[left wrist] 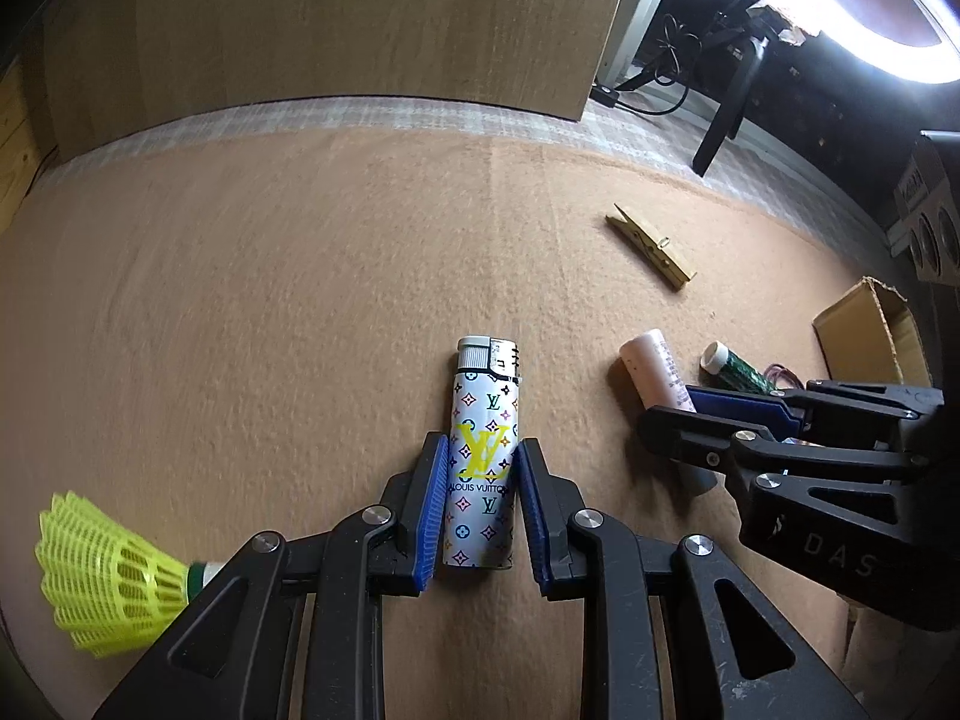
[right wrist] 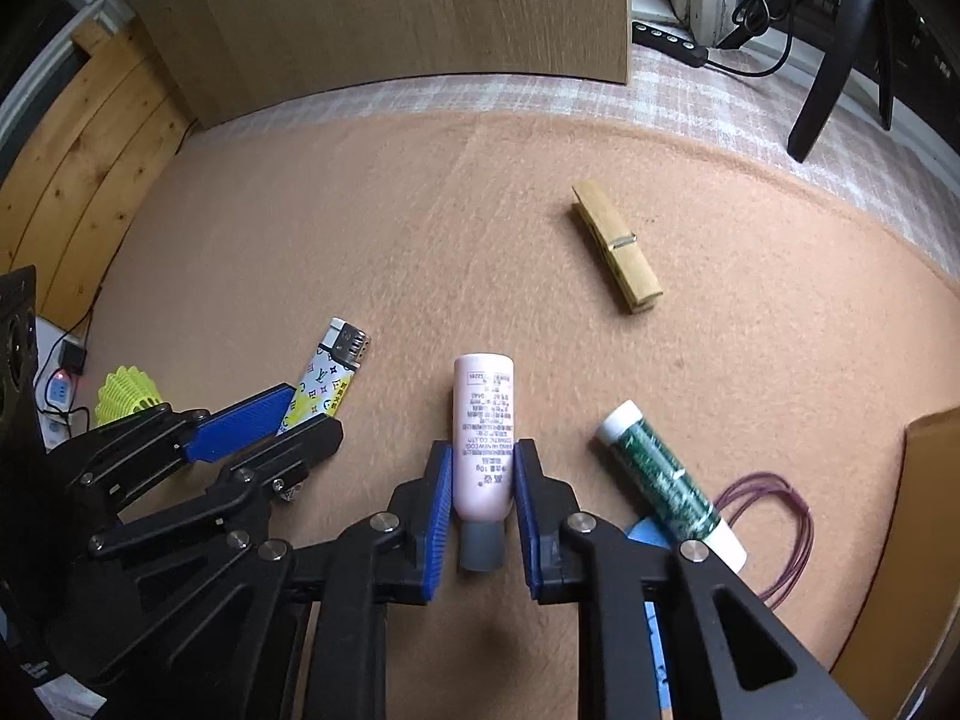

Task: Organize objects
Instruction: 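Grasp the pink tube with the right tool while the left tool grasps the patterned lighter, then carry the pink tube and lighter over the box and release them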

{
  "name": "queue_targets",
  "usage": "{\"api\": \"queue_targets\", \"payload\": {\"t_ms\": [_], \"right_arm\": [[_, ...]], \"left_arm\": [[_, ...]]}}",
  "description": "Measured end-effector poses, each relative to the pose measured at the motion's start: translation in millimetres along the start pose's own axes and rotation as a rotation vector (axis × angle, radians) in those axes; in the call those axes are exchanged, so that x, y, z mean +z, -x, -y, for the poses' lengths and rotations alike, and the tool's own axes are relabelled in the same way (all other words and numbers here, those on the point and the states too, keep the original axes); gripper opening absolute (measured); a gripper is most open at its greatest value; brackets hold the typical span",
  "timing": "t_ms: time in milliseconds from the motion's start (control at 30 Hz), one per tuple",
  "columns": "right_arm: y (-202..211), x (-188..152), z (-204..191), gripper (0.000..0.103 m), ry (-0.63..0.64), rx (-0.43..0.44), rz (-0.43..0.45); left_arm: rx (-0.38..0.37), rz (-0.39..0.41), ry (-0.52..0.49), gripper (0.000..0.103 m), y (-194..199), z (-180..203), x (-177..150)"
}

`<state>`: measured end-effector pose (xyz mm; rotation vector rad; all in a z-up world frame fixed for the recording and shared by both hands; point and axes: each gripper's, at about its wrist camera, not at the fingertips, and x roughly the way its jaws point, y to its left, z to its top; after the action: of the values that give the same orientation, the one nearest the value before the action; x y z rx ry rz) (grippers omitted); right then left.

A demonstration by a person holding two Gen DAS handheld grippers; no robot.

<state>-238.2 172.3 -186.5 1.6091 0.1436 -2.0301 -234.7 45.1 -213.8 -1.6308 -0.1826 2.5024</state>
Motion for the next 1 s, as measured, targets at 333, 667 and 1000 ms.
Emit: {"api": "queue_targets", "payload": {"t_ms": [333, 667, 1000], "right_arm": [[38, -37, 5, 0.018, -0.048, 0.075, 0.045], [104, -96, 34, 0.018, -0.151, 0.123, 0.155], [159, -159, 104, 0.018, -0.291, 0.020, 0.241]], "left_arm": [[-0.069, -0.007, 0.080, 0.025, 18, -12, -33], [-0.118, 0.028, 0.086, 0.025, 51, -3, -59], [-0.196, 0.082, -0.014, 0.025, 77, 66, -43]]}}
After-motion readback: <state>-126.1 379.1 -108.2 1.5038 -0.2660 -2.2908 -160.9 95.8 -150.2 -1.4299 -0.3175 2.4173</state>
